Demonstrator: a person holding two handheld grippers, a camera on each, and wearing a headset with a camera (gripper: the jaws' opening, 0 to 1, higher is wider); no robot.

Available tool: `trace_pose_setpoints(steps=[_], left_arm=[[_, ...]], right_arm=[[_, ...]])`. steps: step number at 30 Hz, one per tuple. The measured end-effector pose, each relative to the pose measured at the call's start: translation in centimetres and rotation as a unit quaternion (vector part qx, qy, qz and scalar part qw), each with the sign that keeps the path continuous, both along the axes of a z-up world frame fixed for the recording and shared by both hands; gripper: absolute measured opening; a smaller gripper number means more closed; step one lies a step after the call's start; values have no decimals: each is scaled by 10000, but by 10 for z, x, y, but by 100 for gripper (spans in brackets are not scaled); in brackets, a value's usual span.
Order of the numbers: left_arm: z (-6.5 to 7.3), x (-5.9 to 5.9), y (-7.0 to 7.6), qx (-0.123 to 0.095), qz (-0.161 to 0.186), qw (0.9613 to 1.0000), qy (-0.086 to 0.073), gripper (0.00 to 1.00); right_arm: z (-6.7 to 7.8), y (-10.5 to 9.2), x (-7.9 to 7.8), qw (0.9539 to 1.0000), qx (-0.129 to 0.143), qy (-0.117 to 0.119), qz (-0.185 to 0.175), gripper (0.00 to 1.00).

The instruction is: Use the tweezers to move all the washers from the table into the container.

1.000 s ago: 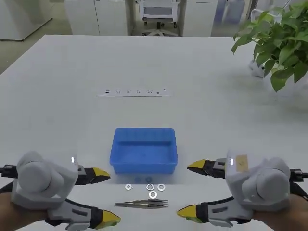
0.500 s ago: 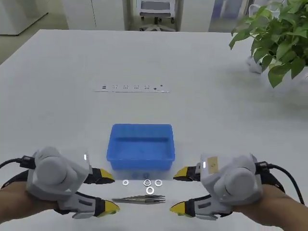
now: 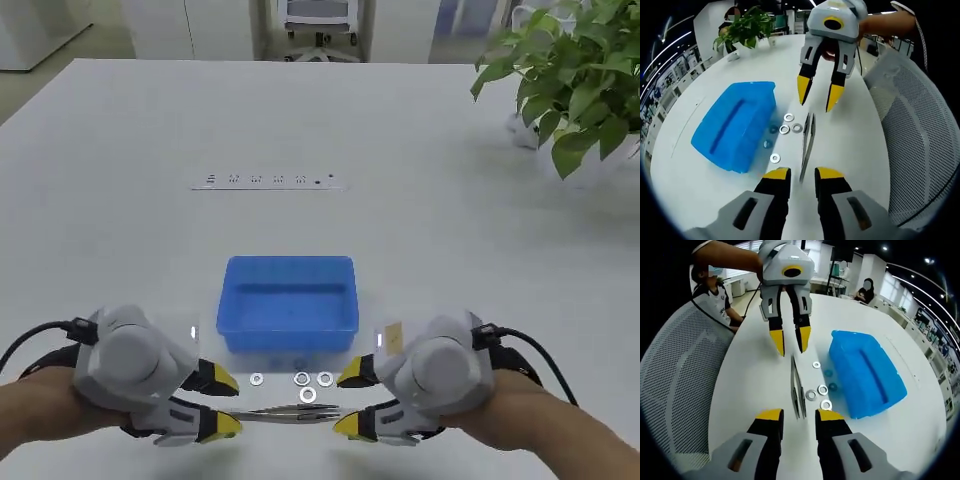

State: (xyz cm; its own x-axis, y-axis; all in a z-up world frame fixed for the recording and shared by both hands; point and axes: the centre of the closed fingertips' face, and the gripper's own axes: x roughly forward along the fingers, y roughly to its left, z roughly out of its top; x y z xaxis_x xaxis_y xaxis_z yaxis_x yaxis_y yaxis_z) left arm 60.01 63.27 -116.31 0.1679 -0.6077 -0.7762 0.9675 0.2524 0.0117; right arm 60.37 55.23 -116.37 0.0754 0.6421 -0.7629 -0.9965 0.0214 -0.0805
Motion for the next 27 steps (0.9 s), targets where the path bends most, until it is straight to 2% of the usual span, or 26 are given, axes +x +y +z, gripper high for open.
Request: trace_pose_setpoints(steps=[7,9,12,15,27], left_arm=[[-6,1,-2,61,-165,9998,64,17],[-9,2,-1,193,-373,9991,-88,14],[-11,0,-2,166,-410,9990,26,13],[-15,-1,0,233,-472,9986,69,12],[-17,-3,-3,191,-568,9981,128,6]], right_arm=[[-12,6,-3,9997,-150,182,79,22],[-16,6,-3,9995,-245,158,111,20],[-18,6,-3,9994,-281,187,110,18],[-19,5,-3,9993,-300,222,90,17],[-20,7,-3,9992,-335,191,140,15]])
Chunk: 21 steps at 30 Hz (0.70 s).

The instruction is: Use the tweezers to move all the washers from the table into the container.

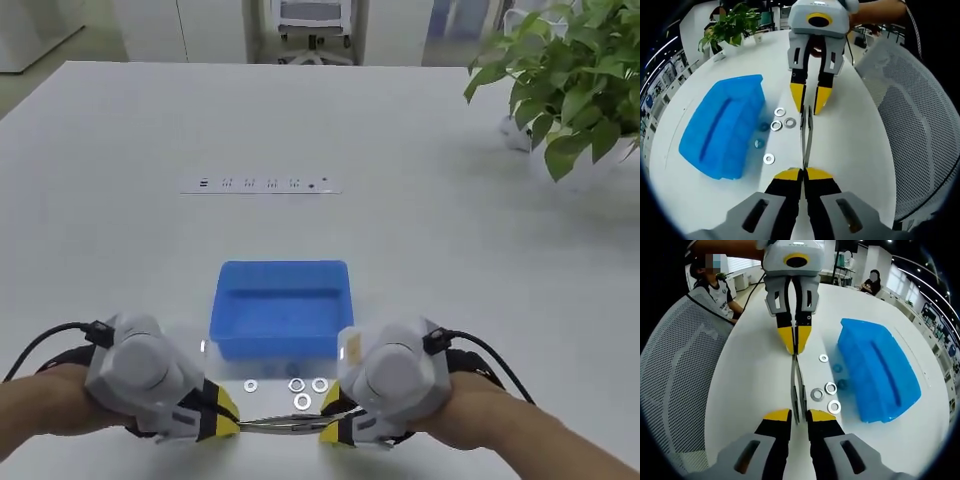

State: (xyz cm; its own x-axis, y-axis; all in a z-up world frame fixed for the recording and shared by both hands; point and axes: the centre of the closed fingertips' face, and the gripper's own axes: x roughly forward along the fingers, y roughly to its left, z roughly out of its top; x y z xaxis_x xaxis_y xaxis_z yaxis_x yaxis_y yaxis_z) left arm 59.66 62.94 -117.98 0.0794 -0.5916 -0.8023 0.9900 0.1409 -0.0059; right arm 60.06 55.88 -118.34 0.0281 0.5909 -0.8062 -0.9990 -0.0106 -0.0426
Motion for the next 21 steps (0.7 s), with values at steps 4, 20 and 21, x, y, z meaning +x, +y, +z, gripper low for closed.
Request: trace_pose_setpoints(steps=[4,20,21], left_arm=[[0,-1,-1,22,-101,9999,-70,6],[25,-2,-5,-11,-206,9997,-162,5],[27,-2,-6,-9,-213,9996,-178,5]], right_arm=[[1,1,0,10000,-3,-9,6,15],[1,4,0,10000,-31,-49,24,15],[1,4,0,10000,-32,-52,21,15]])
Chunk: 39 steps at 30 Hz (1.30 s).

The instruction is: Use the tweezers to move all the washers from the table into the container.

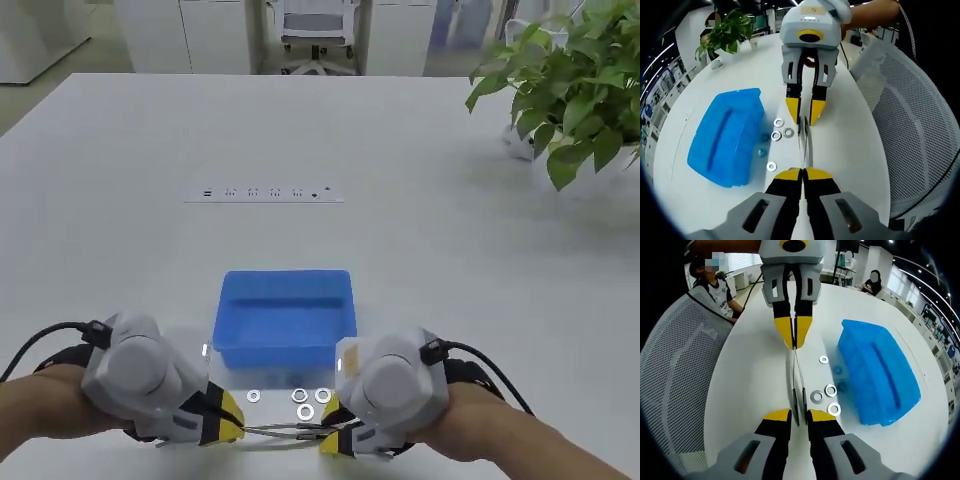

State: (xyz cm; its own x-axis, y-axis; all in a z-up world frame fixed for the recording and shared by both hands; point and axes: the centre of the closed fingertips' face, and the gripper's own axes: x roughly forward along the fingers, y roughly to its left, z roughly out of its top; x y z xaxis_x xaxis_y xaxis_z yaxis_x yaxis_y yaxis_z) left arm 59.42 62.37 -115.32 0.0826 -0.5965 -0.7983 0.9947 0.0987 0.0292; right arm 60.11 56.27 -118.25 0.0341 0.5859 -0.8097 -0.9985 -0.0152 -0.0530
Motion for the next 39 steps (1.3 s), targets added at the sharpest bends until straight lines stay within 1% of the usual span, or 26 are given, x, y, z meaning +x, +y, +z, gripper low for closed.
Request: trace_pose_setpoints(steps=[8,10,13,15,16,17,19,21,26,28,32,39], left_arm=[[19,-4,-7,-39,-88,10000,10,5],[21,-5,-9,-46,-104,9999,-14,5],[28,-6,-13,-71,-158,9998,-23,5],[32,-6,-15,-74,-196,9997,-85,5],[34,-5,-15,-85,-204,9997,-122,5],[38,-3,-17,-110,-225,9995,-213,5],[45,-3,-21,-199,-233,9993,-204,5],[51,-2,-24,-250,-266,9990,-262,5],[65,-1,-29,-323,-348,9982,-353,5],[70,-1,-32,-362,-382,9979,-379,5],[77,-1,-39,-457,-450,9971,-401,5],[82,-5,-49,-612,-534,9959,-403,5]], right_arm=[[0,5,-4,10000,15,-10,87,15],[0,6,-6,9999,33,-14,118,15],[2,9,-5,9999,87,-75,124,14],[3,10,-6,9998,115,-84,129,13],[5,11,-6,9997,130,-146,140,12],[5,11,-4,9996,132,-201,125,12],[7,11,-4,9997,177,-176,85,12],[10,12,-2,9994,238,-237,79,11],[17,15,-1,9987,457,-230,-43,11],[19,17,-2,9984,528,-184,-70,11],[21,21,-3,9980,607,-179,-85,11],[23,26,-7,9973,712,-98,-120,11]])
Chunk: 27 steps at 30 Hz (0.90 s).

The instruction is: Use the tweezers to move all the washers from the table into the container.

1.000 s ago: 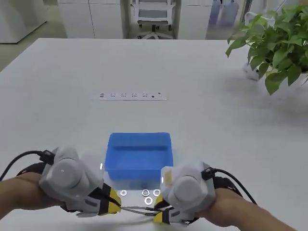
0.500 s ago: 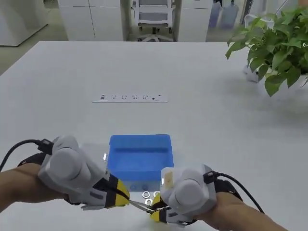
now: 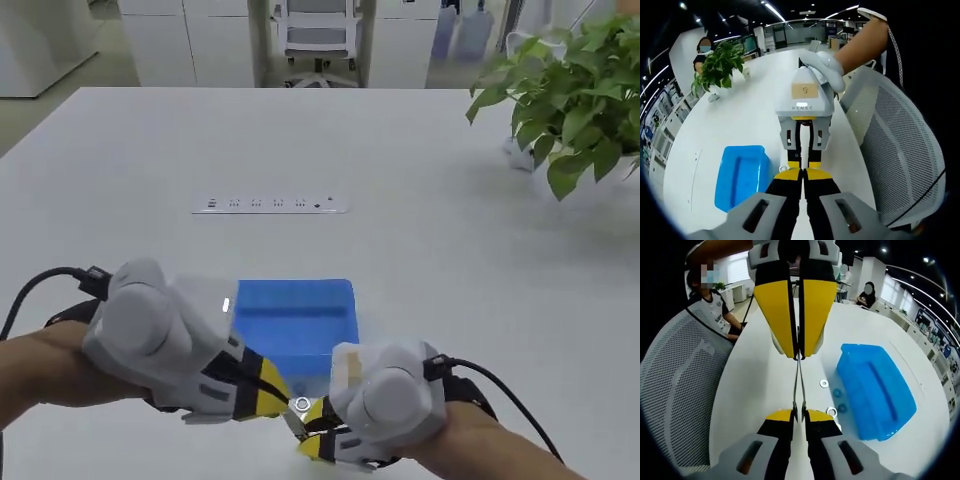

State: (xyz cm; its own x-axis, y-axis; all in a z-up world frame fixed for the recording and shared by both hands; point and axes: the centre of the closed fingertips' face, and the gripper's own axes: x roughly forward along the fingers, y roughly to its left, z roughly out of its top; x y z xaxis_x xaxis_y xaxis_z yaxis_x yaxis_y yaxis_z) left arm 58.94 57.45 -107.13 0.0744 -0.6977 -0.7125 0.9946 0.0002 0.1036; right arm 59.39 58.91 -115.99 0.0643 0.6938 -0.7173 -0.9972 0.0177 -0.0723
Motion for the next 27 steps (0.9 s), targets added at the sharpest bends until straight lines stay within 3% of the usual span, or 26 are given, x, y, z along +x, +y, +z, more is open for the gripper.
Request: trace_pose_setpoints(steps=[9,13,19,22,27], left_arm=[[-4,-1,-10,-95,-83,9999,47,5],[-4,0,-14,-250,-43,9996,77,5],[-15,-3,-12,-137,-69,9998,89,6],[-13,-4,-11,-202,-31,9997,154,6],[-13,-3,-9,-145,-54,9998,128,6]], right_arm=[[-5,1,-3,10000,9,41,-13,10],[-4,-1,-3,10000,49,65,-45,9],[-4,0,-4,9999,70,80,-50,10],[-3,0,-4,9999,88,90,-77,11],[1,3,-3,9996,245,91,-119,12]])
